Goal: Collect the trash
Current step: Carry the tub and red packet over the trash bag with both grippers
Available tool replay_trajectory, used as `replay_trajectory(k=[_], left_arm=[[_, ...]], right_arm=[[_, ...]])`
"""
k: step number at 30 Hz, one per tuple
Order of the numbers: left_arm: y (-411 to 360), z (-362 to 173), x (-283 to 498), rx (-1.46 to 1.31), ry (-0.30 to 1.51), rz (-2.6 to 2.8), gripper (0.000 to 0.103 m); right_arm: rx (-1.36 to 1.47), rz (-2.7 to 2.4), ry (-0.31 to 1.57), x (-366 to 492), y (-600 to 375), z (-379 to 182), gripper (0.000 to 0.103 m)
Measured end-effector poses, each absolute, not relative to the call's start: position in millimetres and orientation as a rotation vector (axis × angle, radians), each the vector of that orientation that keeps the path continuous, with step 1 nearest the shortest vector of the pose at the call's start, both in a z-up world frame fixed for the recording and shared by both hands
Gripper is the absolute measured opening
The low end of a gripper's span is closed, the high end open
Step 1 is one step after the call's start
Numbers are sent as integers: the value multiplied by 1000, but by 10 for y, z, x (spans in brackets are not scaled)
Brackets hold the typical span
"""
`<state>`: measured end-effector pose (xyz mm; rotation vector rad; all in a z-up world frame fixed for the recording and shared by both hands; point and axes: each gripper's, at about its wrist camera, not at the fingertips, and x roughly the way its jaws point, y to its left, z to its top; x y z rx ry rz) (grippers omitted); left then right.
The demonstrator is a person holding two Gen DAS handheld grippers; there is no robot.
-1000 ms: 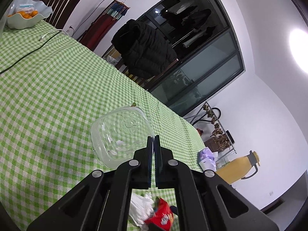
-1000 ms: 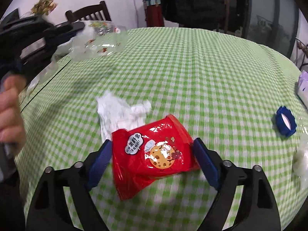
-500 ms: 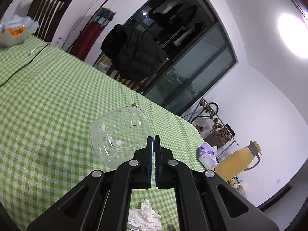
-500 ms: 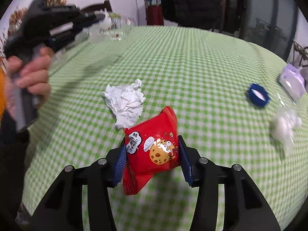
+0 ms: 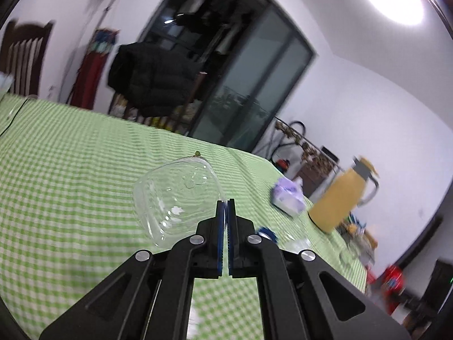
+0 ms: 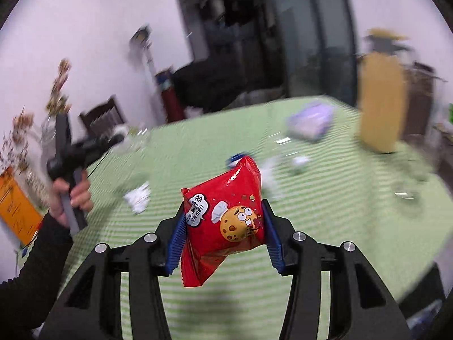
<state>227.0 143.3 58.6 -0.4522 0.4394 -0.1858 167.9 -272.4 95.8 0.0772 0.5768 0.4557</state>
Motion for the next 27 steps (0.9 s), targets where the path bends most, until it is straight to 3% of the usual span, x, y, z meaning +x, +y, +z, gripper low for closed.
replay_trajectory(k=[6,15,27], left_arm=[[488,706,2205,-290,480,-311,0],[-1047,1065,1971,-176,492,-552,0],[-3209,662,1628,-69,621,-866,0]], right_arm=[[146,142,552,1195,-4072,880,49],[296,-220,639,536,-5715,91,49],[524,-345,775,209,-6944,-989,49]])
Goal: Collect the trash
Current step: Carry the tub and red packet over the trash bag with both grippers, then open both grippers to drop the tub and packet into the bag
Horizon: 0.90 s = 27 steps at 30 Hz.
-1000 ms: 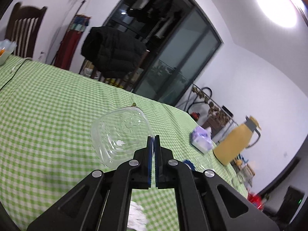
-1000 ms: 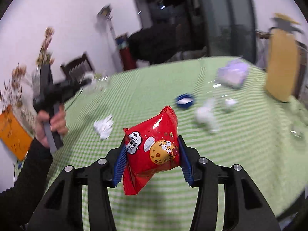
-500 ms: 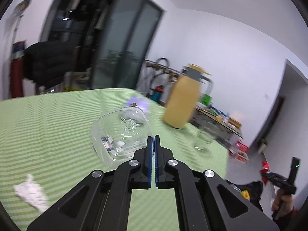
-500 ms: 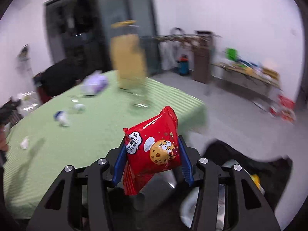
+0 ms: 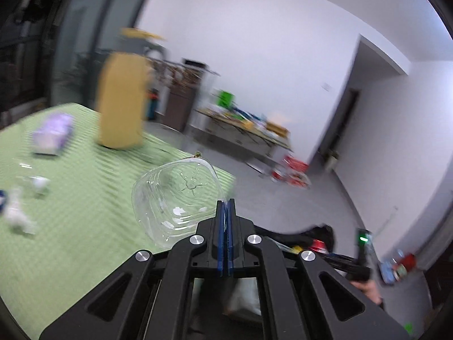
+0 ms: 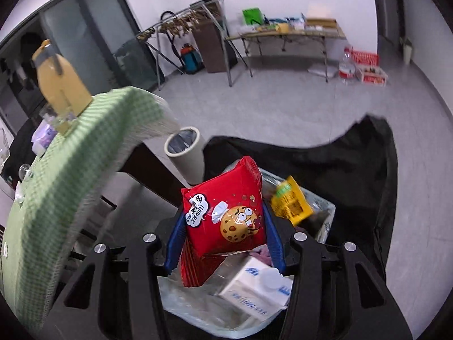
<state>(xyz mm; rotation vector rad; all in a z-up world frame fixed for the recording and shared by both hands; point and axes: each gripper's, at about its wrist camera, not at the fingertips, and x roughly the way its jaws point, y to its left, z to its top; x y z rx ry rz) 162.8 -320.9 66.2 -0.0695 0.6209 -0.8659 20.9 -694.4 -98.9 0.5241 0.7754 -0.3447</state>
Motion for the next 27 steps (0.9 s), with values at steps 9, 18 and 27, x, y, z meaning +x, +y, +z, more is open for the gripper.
replay_trajectory(k=[9,18,27], left_arm=[[-4439,147,1297,93,742,-1021,0],[-5216,-439,1121,235,886,-1084,0],[-5930,-1081,912,311,1065,-1133,0]], right_arm=[[604,-278,732,277,-7198,-1352,78],[430,-540,650,-373,-7248,-1027,78],[435,-742,456,-886,-7336,-1022,78]])
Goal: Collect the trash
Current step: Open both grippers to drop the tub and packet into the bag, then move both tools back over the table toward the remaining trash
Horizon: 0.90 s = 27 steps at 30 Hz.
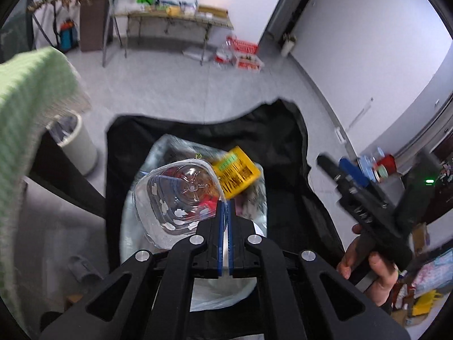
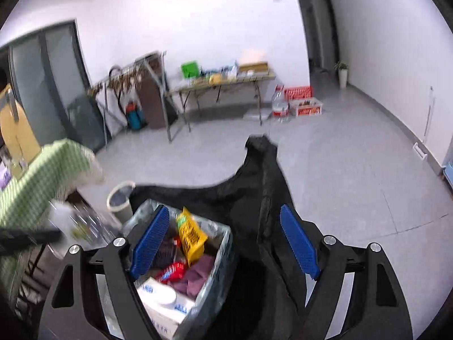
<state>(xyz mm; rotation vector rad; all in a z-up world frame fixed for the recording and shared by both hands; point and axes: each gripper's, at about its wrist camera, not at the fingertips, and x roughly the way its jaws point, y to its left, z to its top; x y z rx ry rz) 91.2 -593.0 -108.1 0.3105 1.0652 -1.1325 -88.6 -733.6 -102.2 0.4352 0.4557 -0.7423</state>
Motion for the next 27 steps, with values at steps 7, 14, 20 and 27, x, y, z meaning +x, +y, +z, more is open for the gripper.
replay_trajectory(k=[7,14,20,27], left_arm=[[-6154,-1380,1056,259,1134,-1023,27],[-5905,-1281,1146,263,1094,-982,33],[-5536,-1045,1086,290,1002,-976,42],[-5104,-649,1045,261,921,-938,48]], right_arm=[[375,-791,490,-807,-7314,-1066,78],[342,-788,506,-765,-7239,-1073,78],[330,-783,528,-724,-7241,-1093,78],[326,-781,554,-678,-7236,-1123,78]])
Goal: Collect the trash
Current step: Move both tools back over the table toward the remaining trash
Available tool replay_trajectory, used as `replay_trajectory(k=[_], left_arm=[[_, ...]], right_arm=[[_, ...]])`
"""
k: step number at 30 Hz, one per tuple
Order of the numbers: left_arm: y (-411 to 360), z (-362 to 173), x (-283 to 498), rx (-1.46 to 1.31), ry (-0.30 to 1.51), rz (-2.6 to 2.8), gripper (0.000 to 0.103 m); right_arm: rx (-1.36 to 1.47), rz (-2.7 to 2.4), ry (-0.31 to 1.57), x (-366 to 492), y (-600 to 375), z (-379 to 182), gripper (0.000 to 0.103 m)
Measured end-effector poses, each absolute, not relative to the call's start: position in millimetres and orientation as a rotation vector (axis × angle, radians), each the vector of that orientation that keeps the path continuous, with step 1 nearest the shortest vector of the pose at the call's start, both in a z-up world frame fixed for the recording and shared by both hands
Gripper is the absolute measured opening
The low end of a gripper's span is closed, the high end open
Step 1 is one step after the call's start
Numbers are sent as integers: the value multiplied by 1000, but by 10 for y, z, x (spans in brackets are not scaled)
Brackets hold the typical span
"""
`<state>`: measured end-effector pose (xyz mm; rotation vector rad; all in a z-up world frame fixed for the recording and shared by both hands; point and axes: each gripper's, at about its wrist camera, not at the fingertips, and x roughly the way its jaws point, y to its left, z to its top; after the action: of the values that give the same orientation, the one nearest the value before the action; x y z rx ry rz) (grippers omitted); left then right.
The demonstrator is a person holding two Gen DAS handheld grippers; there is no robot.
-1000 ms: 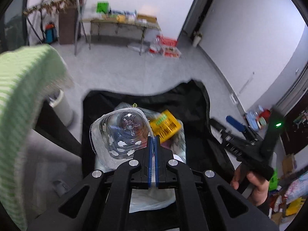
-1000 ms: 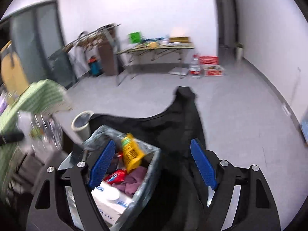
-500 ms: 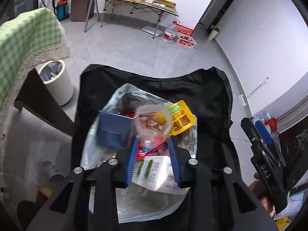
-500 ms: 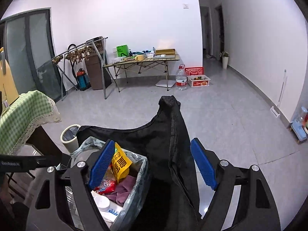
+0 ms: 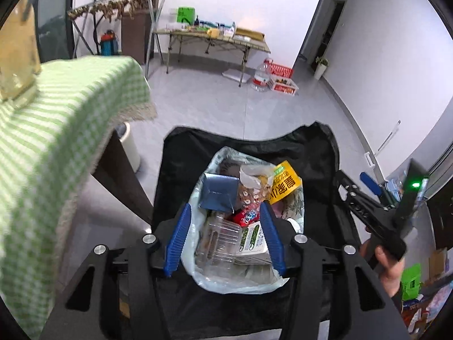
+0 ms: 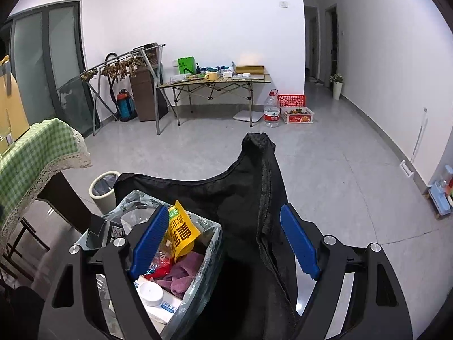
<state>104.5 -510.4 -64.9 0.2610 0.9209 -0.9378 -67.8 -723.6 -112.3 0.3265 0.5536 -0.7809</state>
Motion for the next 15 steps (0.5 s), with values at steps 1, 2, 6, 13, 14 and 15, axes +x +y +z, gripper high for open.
replay_trajectory(k=[1,2,6,13,14,15], left_arm=[[-5027,-555,1030,254,897,-937,52],[-4955,-477,1017,248,874,-935,58],[-4512,-134,1012,218,773,-896,69],[-3537,278,1209,68,709,-727,82],[-3412,322,1224,51,698,-711,85],[-3208,384,1240,28,677,-686,85]], right_arm=[[330,-774,549,-686,-7236,-1117,78],[329,-773,551,-682,-7235,-1109,78],[248,-758,607,-558,-7093,-1025,78],[159,-614,499,-178,-6488,-381,78],[148,-583,481,-112,-6374,-276,78],[134,-554,464,-46,-6260,-175,78]])
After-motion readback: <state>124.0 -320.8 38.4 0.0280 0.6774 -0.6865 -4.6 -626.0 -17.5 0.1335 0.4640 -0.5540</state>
